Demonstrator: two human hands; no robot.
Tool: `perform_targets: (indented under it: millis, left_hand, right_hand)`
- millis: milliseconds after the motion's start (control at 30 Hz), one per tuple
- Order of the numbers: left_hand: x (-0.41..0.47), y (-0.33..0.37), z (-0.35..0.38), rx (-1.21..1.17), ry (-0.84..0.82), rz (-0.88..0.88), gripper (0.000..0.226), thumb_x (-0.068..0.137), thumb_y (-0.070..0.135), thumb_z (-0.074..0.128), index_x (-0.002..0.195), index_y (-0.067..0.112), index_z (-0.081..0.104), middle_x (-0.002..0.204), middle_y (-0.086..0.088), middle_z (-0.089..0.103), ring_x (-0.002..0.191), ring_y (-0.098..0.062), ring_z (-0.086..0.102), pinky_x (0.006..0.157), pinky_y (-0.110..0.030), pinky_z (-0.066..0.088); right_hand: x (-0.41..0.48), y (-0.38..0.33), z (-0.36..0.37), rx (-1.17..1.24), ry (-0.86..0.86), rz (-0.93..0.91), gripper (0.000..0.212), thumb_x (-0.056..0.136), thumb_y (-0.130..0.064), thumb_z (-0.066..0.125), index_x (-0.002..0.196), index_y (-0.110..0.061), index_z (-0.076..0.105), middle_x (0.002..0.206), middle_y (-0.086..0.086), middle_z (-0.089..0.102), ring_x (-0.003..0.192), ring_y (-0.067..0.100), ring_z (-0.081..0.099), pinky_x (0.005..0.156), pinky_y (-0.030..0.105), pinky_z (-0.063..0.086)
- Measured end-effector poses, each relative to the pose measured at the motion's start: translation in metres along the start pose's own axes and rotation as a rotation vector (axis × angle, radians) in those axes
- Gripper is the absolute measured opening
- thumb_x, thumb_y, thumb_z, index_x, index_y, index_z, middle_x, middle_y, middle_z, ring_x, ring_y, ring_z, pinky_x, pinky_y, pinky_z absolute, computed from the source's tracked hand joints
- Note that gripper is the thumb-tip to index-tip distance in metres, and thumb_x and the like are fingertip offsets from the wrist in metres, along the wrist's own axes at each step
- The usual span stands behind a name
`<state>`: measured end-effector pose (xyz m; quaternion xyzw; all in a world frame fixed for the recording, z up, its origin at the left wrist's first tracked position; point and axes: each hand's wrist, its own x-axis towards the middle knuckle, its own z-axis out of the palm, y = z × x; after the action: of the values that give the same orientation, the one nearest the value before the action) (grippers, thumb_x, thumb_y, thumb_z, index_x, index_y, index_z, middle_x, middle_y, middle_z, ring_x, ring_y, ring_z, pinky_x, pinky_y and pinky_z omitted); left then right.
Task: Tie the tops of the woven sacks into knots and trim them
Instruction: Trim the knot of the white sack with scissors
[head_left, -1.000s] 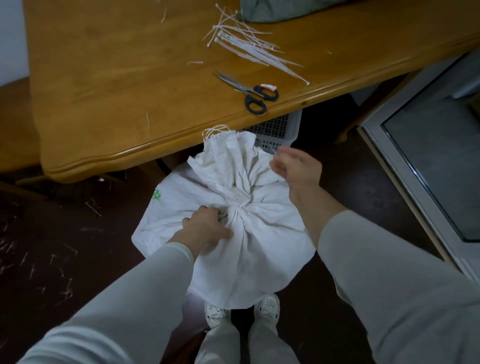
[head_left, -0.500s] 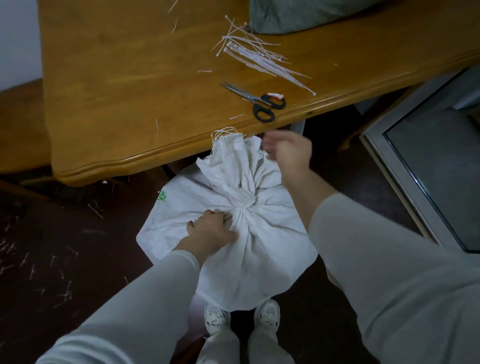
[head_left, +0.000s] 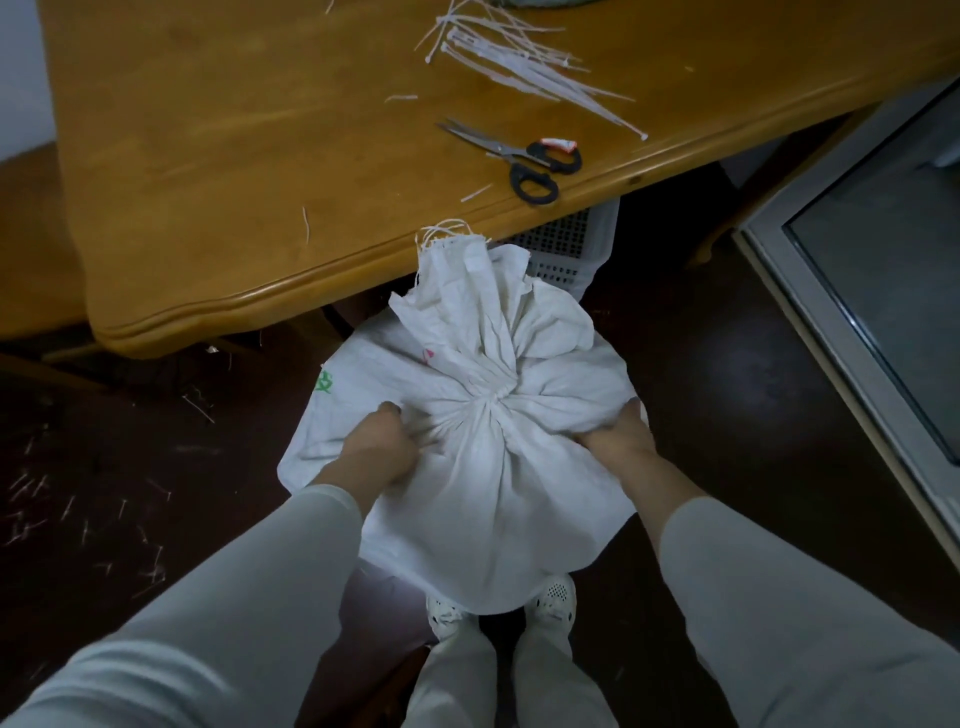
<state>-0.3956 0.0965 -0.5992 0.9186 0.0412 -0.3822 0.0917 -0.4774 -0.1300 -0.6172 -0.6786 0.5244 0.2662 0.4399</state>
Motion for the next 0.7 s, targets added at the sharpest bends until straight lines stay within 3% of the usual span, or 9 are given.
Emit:
perform_targets:
  millis: [67, 133, 267, 333, 433, 500, 567, 633, 700]
  left_hand:
    - [0.004, -0.007, 0.008, -0.007, 0.04, -0.049, 0.055, 0.092, 0.008, 0.045, 0.144, 0.008, 0.027, 0.138, -0.019, 0.042, 0.128, -0.035, 0.042, 0.103, -0.04, 0.037]
    - [0.005, -0.009, 0.01, 0.04, 0.084, -0.119, 0.064, 0.09, 0.017, 0.051, 0.147, 0.021, 0.022, 0.145, -0.017, 0.028, 0.136, -0.036, 0.026, 0.109, -0.048, 0.028]
    - [0.01, -0.017, 0.004, -0.036, 0.037, -0.3, 0.095, 0.083, 0.048, 0.063, 0.146, 0.045, -0.007, 0.154, -0.018, -0.019, 0.142, -0.042, -0.017, 0.11, -0.065, 0.008]
    - [0.015, -0.024, 0.0, -0.099, 0.009, -0.389, 0.118, 0.07, 0.063, 0.069, 0.146, 0.038, -0.018, 0.151, -0.023, -0.027, 0.141, -0.047, -0.017, 0.111, -0.062, 0.009]
    - [0.019, -0.032, 0.0, -0.136, -0.001, -0.532, 0.144, 0.055, 0.071, 0.073, 0.146, 0.018, -0.025, 0.151, -0.028, -0.024, 0.142, -0.047, -0.009, 0.113, -0.058, 0.01]
    - [0.026, -0.038, 0.007, -0.178, -0.024, -0.595, 0.153, 0.047, 0.076, 0.073, 0.144, 0.016, -0.03, 0.151, -0.029, -0.021, 0.142, -0.048, 0.0, 0.113, -0.057, 0.014]
    - [0.032, -0.046, 0.015, -0.23, -0.09, -0.623, 0.163, 0.033, 0.082, 0.07, 0.141, 0.018, -0.035, 0.153, -0.03, -0.011, 0.141, -0.047, 0.012, 0.113, -0.055, 0.018]
    - [0.035, -0.054, 0.02, -0.229, -0.135, -0.58, 0.161, 0.036, 0.085, 0.067, 0.143, 0.016, -0.032, 0.153, -0.03, 0.005, 0.14, -0.044, 0.019, 0.113, -0.054, 0.02]
    - [0.035, -0.059, 0.022, -0.201, -0.111, -0.538, 0.141, 0.054, 0.085, 0.058, 0.15, 0.008, -0.012, 0.151, -0.026, 0.014, 0.137, -0.041, 0.023, 0.112, -0.049, 0.026]
  right_hand:
    - [0.0, 0.003, 0.013, -0.029, -0.013, 0.015, 0.088, 0.091, -0.038, 0.055, 0.15, -0.026, -0.01, 0.144, 0.013, 0.038, 0.126, 0.033, 0.045, 0.104, 0.042, 0.037]
    - [0.001, 0.006, 0.027, -0.056, 0.014, -0.012, 0.077, 0.092, -0.043, 0.05, 0.15, -0.031, 0.002, 0.146, 0.01, 0.037, 0.125, 0.032, 0.045, 0.105, 0.04, 0.038]
    - [0.001, 0.006, 0.035, -0.281, 0.11, 0.1, 0.091, 0.074, -0.065, 0.061, 0.144, -0.047, 0.005, 0.156, 0.006, -0.009, 0.143, 0.036, 0.003, 0.113, 0.059, 0.019]
    - [0.004, 0.008, 0.037, -0.239, 0.124, 0.148, 0.097, 0.068, -0.066, 0.067, 0.142, -0.053, 0.005, 0.154, 0.009, -0.021, 0.142, 0.042, -0.006, 0.112, 0.061, 0.018]
    - [0.013, 0.01, 0.043, -0.175, 0.141, 0.242, 0.121, 0.06, -0.061, 0.076, 0.141, -0.051, -0.014, 0.15, 0.016, -0.03, 0.139, 0.047, 0.015, 0.107, 0.055, 0.035]
    - [0.02, 0.013, 0.047, -0.115, 0.113, 0.343, 0.128, 0.065, -0.047, 0.079, 0.14, -0.045, -0.024, 0.152, 0.021, -0.021, 0.137, 0.045, 0.025, 0.103, 0.051, 0.042]
    - [0.024, 0.014, 0.052, 0.013, 0.07, 0.37, 0.104, 0.082, -0.043, 0.065, 0.145, -0.038, -0.018, 0.154, 0.022, 0.004, 0.134, 0.041, 0.033, 0.106, 0.048, 0.039]
    - [0.026, 0.017, 0.056, -0.054, 0.097, 0.291, 0.075, 0.094, -0.035, 0.049, 0.15, -0.022, 0.002, 0.148, 0.018, 0.028, 0.128, 0.036, 0.041, 0.104, 0.042, 0.04]
    - [0.029, 0.017, 0.056, -0.163, 0.16, 0.215, 0.054, 0.095, -0.019, 0.048, 0.143, -0.004, 0.029, 0.139, 0.017, 0.044, 0.122, 0.034, 0.048, 0.098, 0.037, 0.042]
